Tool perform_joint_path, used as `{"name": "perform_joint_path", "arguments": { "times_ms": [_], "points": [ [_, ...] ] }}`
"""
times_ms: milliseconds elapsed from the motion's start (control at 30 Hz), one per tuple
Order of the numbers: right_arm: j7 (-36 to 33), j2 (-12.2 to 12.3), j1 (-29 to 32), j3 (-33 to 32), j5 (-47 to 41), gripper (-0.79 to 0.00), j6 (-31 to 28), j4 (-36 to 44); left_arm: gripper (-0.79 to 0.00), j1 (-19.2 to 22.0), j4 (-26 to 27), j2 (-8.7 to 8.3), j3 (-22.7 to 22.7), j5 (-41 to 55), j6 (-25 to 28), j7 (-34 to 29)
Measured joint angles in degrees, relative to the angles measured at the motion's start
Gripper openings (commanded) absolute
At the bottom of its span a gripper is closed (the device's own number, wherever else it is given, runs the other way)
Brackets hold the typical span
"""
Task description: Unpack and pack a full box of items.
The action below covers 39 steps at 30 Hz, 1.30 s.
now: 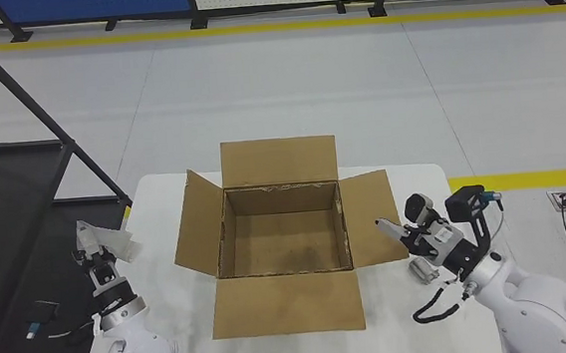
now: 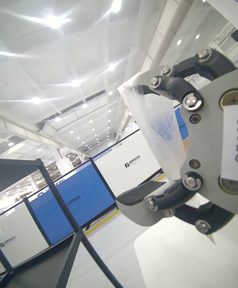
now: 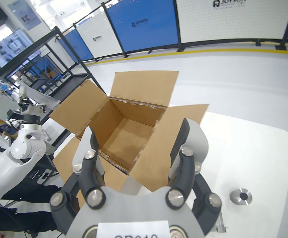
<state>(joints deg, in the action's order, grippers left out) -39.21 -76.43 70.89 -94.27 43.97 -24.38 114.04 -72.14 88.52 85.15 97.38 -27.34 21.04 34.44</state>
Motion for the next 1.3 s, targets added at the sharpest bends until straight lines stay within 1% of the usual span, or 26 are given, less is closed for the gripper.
{"name": "perform_joint_path", "arguments": {
  "times_ms": [33,133,267,1300],
  "points": [
    [-0.6,0.2,-0.6,1.0,1.2,0.0,-0.9,0.3,0.0,-0.2,-0.4,-0.01,0.3,-0.1,-0.4,0.3],
    [-1.8,0.3,-1.2,1.8,4.6,0.0,-1.3,0.6,0.0,-0.9,-1.1,0.02,0.8,0.4,-0.9,0.9],
    [-1.7,0.3,-1.2,1.7,3.3,0.0,-1.2,0.6,0.0,-1.0,-1.2,0.02,0.8,0.5,-0.9,0.9],
    [-1.7,0.3,-1.2,1.7,3.4,0.0,-1.2,0.6,0.0,-1.0,-1.2,0.02,0.8,0.5,-0.9,0.9]
  ]
}}
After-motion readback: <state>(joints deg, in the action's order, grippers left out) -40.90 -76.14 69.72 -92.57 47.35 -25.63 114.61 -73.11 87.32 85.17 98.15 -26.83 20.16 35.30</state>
